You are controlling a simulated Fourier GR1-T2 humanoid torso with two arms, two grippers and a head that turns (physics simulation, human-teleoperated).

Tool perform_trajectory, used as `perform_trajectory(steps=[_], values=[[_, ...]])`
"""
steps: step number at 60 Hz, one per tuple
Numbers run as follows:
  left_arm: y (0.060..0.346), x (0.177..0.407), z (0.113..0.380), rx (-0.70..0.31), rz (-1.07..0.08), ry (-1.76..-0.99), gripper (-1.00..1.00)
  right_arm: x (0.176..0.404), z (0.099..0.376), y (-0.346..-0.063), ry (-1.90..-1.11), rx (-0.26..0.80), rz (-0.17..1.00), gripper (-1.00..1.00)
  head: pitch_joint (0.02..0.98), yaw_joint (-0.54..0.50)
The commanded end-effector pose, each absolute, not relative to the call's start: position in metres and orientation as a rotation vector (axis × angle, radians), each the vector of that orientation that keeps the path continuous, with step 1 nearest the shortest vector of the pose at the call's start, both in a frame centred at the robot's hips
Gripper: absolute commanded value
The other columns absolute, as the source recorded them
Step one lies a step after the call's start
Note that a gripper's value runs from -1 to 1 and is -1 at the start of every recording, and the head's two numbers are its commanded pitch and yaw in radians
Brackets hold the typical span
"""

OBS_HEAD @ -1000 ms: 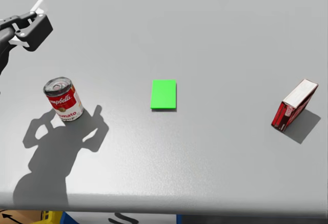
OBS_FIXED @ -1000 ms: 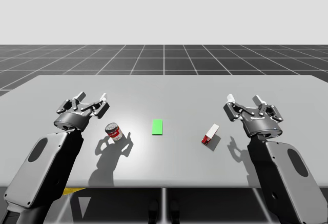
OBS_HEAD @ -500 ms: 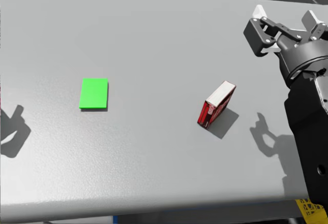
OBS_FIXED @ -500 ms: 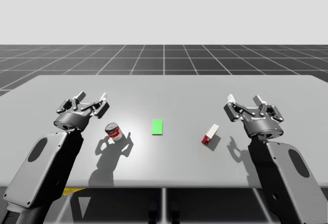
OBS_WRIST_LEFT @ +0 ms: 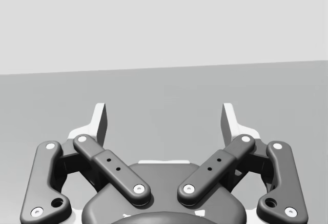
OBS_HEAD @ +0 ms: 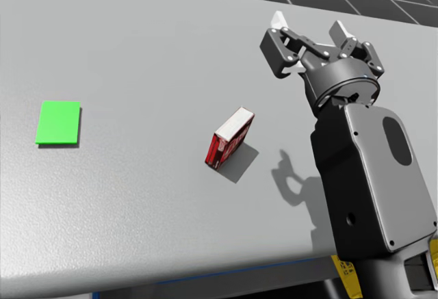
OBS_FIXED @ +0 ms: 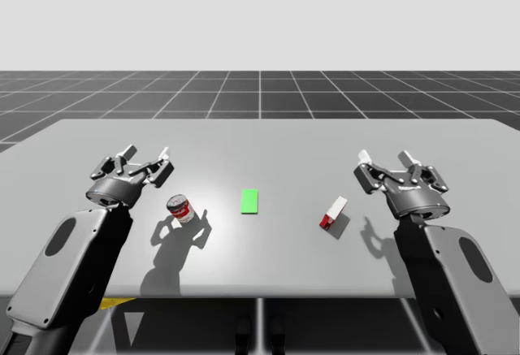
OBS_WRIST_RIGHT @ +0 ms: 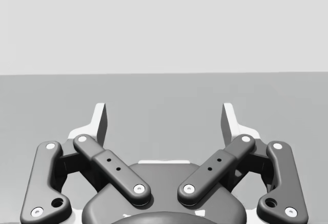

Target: Look at the card. If it is red, pick the object on the left. If it is green, pick the object on the right.

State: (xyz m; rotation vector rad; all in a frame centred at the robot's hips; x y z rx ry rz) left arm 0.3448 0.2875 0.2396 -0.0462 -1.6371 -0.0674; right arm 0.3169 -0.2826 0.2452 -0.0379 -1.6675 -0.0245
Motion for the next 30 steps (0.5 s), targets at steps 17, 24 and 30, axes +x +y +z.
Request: perform_trajectory(steps=[17, 24, 30], values=[[0.285, 0.346, 0.237, -0.054, -0.069, -1.630, -1.00, 0.282, 0.249, -0.283, -1.628, 0.098, 0.094, -1.00, 0.850, -0.33], [0.284, 0.346, 0.236, -0.052, -0.071, -1.628, -1.00, 0.265, 0.239, -0.285, -1.590, 0.161, 0.180, -1.00, 0.849, -0.33], [0.284, 0.346, 0.235, -0.051, -0.072, -1.626, -1.00, 0.253, 0.230, -0.289, -1.561, 0.194, 0.267, -1.00, 0.849, -0.34]])
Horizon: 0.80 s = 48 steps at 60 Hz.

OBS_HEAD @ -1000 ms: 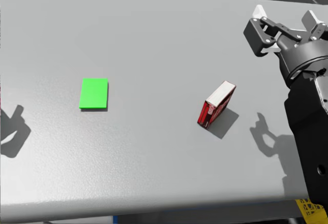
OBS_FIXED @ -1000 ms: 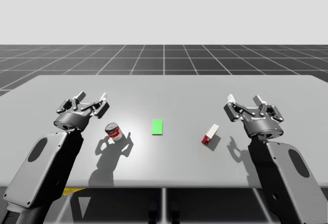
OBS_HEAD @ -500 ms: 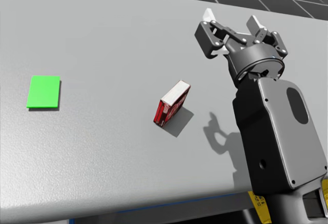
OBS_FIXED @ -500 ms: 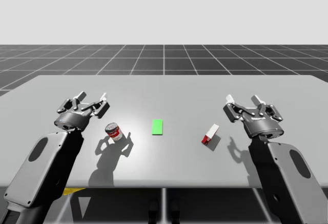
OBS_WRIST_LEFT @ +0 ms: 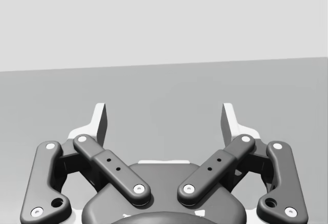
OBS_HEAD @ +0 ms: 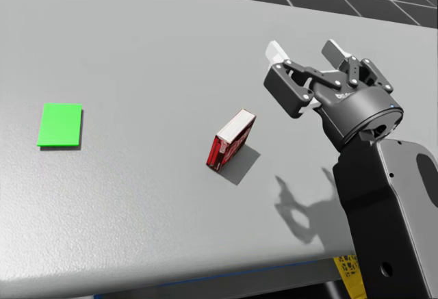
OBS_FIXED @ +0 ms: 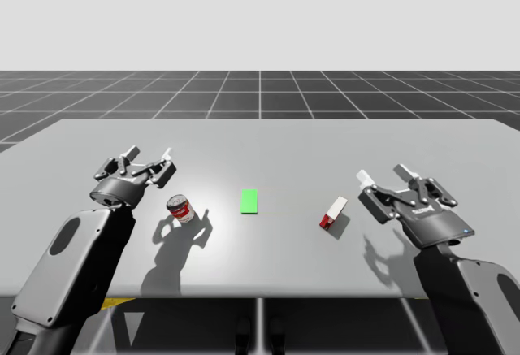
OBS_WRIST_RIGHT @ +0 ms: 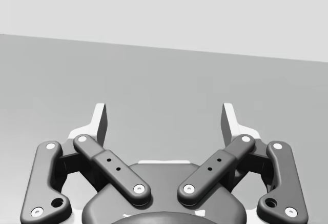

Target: Look at the card. If it is red, pick the object on the left. If it is green, pick the object on the right.

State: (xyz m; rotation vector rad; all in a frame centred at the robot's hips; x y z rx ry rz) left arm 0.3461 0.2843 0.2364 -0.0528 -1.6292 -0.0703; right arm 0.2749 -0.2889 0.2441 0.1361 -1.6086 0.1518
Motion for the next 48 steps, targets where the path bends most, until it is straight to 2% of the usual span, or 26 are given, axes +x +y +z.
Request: perform_trajectory(steps=[1, 8, 15, 31, 48], values=[[0.284, 0.346, 0.235, -0.051, -0.071, -1.625, -1.00, 0.252, 0.229, -0.290, -1.559, 0.191, 0.270, -1.00, 0.849, -0.34], [0.283, 0.346, 0.234, -0.051, -0.070, -1.623, -1.00, 0.240, 0.217, -0.296, -1.528, 0.227, 0.324, -1.00, 0.849, -0.34], [0.282, 0.346, 0.233, -0.050, -0.071, -1.623, -1.00, 0.229, 0.199, -0.297, -1.494, 0.279, 0.428, -1.00, 0.848, -0.34], [0.282, 0.346, 0.233, -0.050, -0.072, -1.623, -1.00, 0.222, 0.167, -0.291, -1.441, 0.346, 0.597, -1.00, 0.843, -0.34], [0.282, 0.347, 0.234, -0.048, -0.077, -1.630, -1.00, 0.235, 0.145, -0.284, -1.391, 0.307, 0.583, -1.00, 0.842, -0.34]])
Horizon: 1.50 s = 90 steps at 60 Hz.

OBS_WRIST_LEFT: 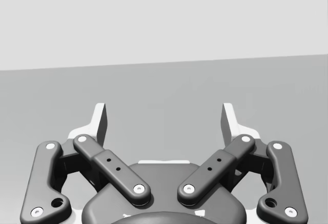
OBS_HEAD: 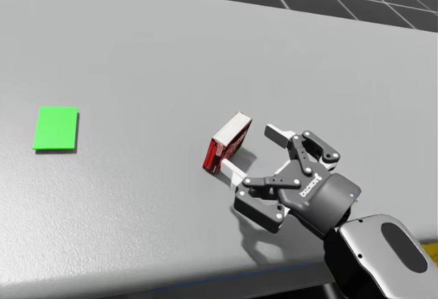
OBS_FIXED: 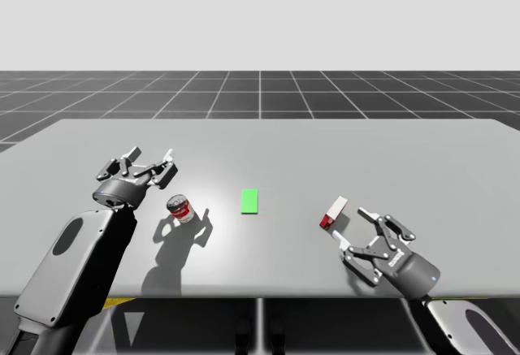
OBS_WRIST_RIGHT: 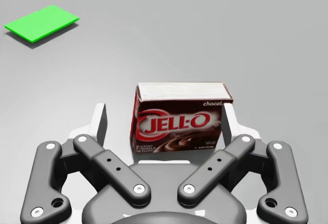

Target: Look at the card. If it is red, pick the object on the left. If it is green, pick the object on the right.

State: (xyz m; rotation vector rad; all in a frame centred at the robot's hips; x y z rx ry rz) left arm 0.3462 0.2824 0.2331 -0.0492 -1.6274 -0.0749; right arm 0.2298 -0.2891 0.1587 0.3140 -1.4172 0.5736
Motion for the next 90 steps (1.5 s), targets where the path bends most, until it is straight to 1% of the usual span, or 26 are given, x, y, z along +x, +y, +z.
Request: perform_trajectory(steps=[1, 12, 23, 31, 50, 67, 72, 73, 74, 75, 76, 77, 79, 82, 90], values=[[0.282, 0.347, 0.234, -0.048, -0.077, -1.630, -1.00, 0.236, 0.144, -0.284, -1.389, 0.306, 0.581, -1.00, 0.842, -0.34], [0.282, 0.346, 0.234, -0.047, -0.078, -1.631, -1.00, 0.247, 0.136, -0.284, -1.367, 0.267, 0.533, -1.00, 0.844, -0.34], [0.282, 0.346, 0.234, -0.047, -0.078, -1.631, -1.00, 0.257, 0.129, -0.283, -1.338, 0.269, 0.531, -1.00, 0.847, -0.34], [0.282, 0.346, 0.234, -0.047, -0.078, -1.631, -1.00, 0.267, 0.128, -0.281, -1.334, 0.262, 0.522, -1.00, 0.849, -0.35], [0.282, 0.346, 0.234, -0.047, -0.078, -1.631, -1.00, 0.283, 0.125, -0.274, -1.304, 0.247, 0.541, -1.00, 0.849, -0.34], [0.282, 0.346, 0.234, -0.044, -0.084, -1.635, -1.00, 0.290, 0.122, -0.267, -1.270, 0.237, 0.540, -1.00, 0.847, -0.34], [0.282, 0.346, 0.234, -0.044, -0.084, -1.635, -1.00, 0.291, 0.121, -0.265, -1.257, 0.240, 0.573, -1.00, 0.845, -0.34], [0.282, 0.346, 0.234, -0.044, -0.084, -1.635, -1.00, 0.290, 0.120, -0.265, -1.271, 0.231, 0.571, -0.92, 0.845, -0.34], [0.282, 0.346, 0.234, -0.044, -0.084, -1.635, -1.00, 0.290, 0.120, -0.265, -1.283, 0.226, 0.568, -0.59, 0.844, -0.34], [0.282, 0.346, 0.234, -0.044, -0.084, -1.635, -1.00, 0.290, 0.119, -0.264, -1.295, 0.220, 0.542, 0.09, 0.844, -0.34], [0.282, 0.346, 0.234, -0.044, -0.084, -1.635, -1.00, 0.290, 0.119, -0.264, -1.296, 0.222, 0.541, 0.34, 0.843, -0.34], [0.282, 0.346, 0.234, -0.044, -0.084, -1.635, -1.00, 0.290, 0.120, -0.265, -1.293, 0.221, 0.551, 0.85, 0.843, -0.34], [0.282, 0.346, 0.234, -0.044, -0.084, -1.635, -1.00, 0.290, 0.119, -0.265, -1.292, 0.223, 0.550, 0.95, 0.843, -0.34], [0.282, 0.346, 0.234, -0.044, -0.084, -1.635, -1.00, 0.289, 0.119, -0.265, -1.285, 0.218, 0.543, 1.00, 0.842, -0.34], [0.282, 0.346, 0.234, -0.044, -0.084, -1.635, -1.00, 0.288, 0.118, -0.265, -1.285, 0.213, 0.548, 1.00, 0.837, -0.34]])
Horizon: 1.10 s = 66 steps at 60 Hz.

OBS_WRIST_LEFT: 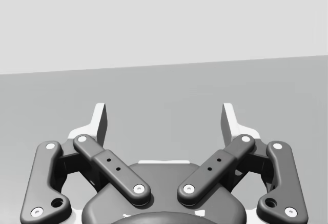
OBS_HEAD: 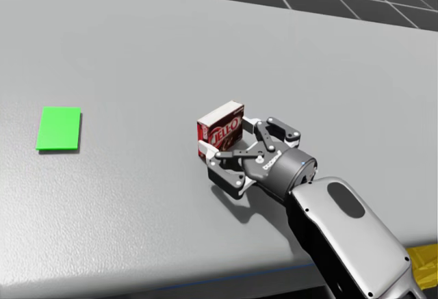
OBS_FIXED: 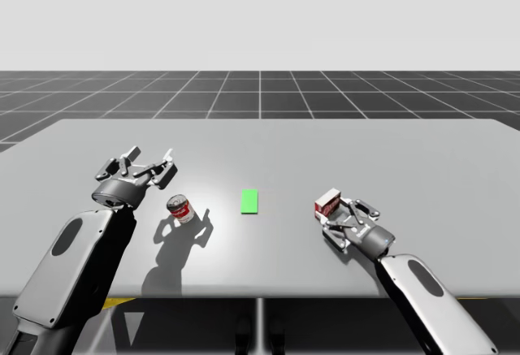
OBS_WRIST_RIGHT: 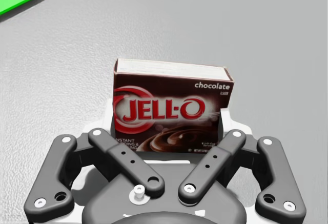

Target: Look at the card. If it is red, pick the object on the left. If it is green, pick the object on the right.

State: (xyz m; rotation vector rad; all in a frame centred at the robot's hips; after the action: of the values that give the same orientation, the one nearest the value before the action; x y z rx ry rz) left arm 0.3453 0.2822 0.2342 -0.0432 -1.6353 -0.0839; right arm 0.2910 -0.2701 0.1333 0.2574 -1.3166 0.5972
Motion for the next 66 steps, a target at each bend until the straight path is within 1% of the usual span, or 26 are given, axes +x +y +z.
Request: perform_trajectory(steps=[1, 6, 12, 14, 17, 18, 21, 22, 34, 41, 48, 54, 59, 66], values=[[0.282, 0.346, 0.234, -0.044, -0.084, -1.635, -1.00, 0.288, 0.118, -0.265, -1.285, 0.212, 0.548, 1.00, 0.836, -0.34], [0.282, 0.346, 0.234, -0.044, -0.084, -1.635, -1.00, 0.288, 0.118, -0.266, -1.285, 0.211, 0.546, 1.00, 0.822, -0.34], [0.282, 0.346, 0.234, -0.044, -0.084, -1.635, -1.00, 0.287, 0.117, -0.266, -1.284, 0.208, 0.547, 1.00, 0.776, -0.35], [0.282, 0.346, 0.234, -0.044, -0.084, -1.635, -1.00, 0.287, 0.117, -0.266, -1.286, 0.207, 0.547, 1.00, 0.730, -0.35], [0.282, 0.346, 0.234, -0.044, -0.084, -1.635, -1.00, 0.287, 0.117, -0.266, -1.286, 0.207, 0.546, 1.00, 0.698, -0.36], [0.282, 0.346, 0.234, -0.044, -0.084, -1.635, -1.00, 0.287, 0.117, -0.266, -1.286, 0.206, 0.544, 1.00, 0.665, -0.36], [0.282, 0.346, 0.234, -0.044, -0.084, -1.635, -1.00, 0.287, 0.117, -0.266, -1.287, 0.206, 0.543, 1.00, 0.632, -0.37], [0.282, 0.346, 0.234, -0.044, -0.084, -1.635, -1.00, 0.287, 0.116, -0.266, -1.287, 0.206, 0.541, 1.00, 0.600, -0.37], [0.282, 0.346, 0.234, -0.044, -0.084, -1.635, -1.00, 0.287, 0.116, -0.266, -1.289, 0.203, 0.544, 1.00, 0.449, -0.40], [0.282, 0.346, 0.234, -0.044, -0.084, -1.635, -1.00, 0.286, 0.116, -0.266, -1.291, 0.201, 0.547, 1.00, 0.388, -0.40], [0.282, 0.346, 0.234, -0.044, -0.084, -1.636, -1.00, 0.286, 0.116, -0.266, -1.295, 0.201, 0.550, 1.00, 0.368, -0.40], [0.282, 0.346, 0.234, -0.044, -0.084, -1.635, -1.00, 0.287, 0.123, -0.267, -1.325, 0.211, 0.520, 1.00, 0.366, -0.40], [0.282, 0.346, 0.234, -0.044, -0.084, -1.635, -1.00, 0.289, 0.135, -0.269, -1.355, 0.205, 0.514, 1.00, 0.367, -0.40], [0.282, 0.346, 0.234, -0.044, -0.084, -1.636, -1.00, 0.294, 0.160, -0.271, -1.409, 0.190, 0.503, 1.00, 0.372, -0.40]])
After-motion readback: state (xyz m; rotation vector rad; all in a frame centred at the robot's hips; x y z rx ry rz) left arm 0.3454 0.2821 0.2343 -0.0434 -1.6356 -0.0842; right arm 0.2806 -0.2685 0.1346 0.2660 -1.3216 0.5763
